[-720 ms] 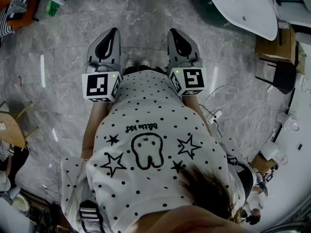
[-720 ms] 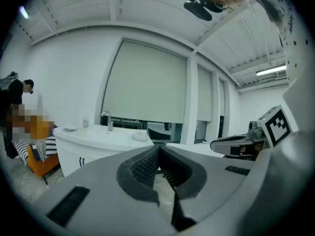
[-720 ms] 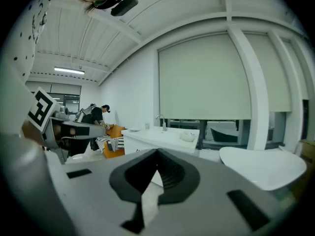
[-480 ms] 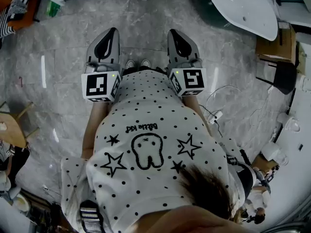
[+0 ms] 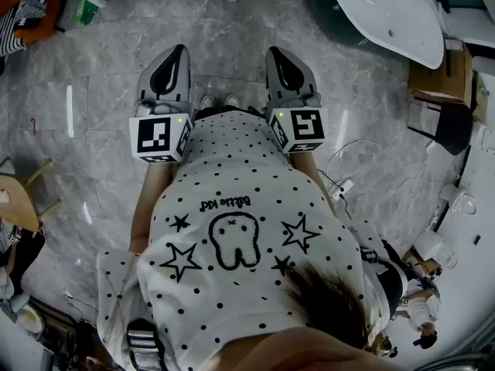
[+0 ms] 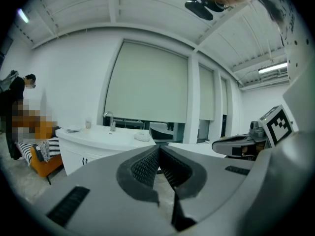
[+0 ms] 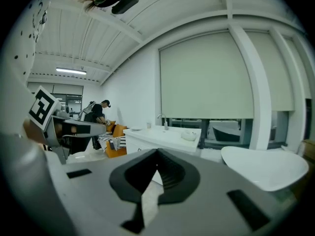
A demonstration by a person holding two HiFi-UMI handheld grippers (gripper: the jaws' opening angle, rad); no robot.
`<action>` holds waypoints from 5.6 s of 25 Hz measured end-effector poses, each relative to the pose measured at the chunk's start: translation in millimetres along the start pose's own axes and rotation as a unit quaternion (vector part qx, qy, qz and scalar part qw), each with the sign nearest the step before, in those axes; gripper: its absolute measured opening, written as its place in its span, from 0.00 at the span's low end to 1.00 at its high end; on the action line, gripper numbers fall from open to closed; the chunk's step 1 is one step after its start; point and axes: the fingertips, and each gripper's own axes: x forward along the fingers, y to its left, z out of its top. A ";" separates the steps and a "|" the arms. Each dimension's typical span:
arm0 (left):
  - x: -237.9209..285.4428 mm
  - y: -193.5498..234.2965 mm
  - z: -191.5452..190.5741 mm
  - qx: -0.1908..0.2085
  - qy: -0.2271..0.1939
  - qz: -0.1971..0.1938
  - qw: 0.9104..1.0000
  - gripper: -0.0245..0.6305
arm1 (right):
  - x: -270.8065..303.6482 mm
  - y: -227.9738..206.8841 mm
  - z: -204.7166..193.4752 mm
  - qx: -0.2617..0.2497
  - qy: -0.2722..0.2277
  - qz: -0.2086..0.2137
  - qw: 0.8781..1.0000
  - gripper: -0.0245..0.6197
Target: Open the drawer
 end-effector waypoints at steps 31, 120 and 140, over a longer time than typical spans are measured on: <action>12.4 11.3 -19.0 -0.031 0.002 0.032 0.999 0.04 | 7.7 -3.8 -21.4 0.017 0.017 0.034 0.999 0.06; 324.6 163.1 20.1 -0.078 0.006 0.035 0.996 0.04 | 318.0 -163.3 24.1 0.035 0.026 0.005 0.999 0.06; 394.6 220.0 58.8 -0.062 0.012 -0.024 0.998 0.04 | 391.8 -159.8 60.1 0.055 0.031 -0.032 0.998 0.06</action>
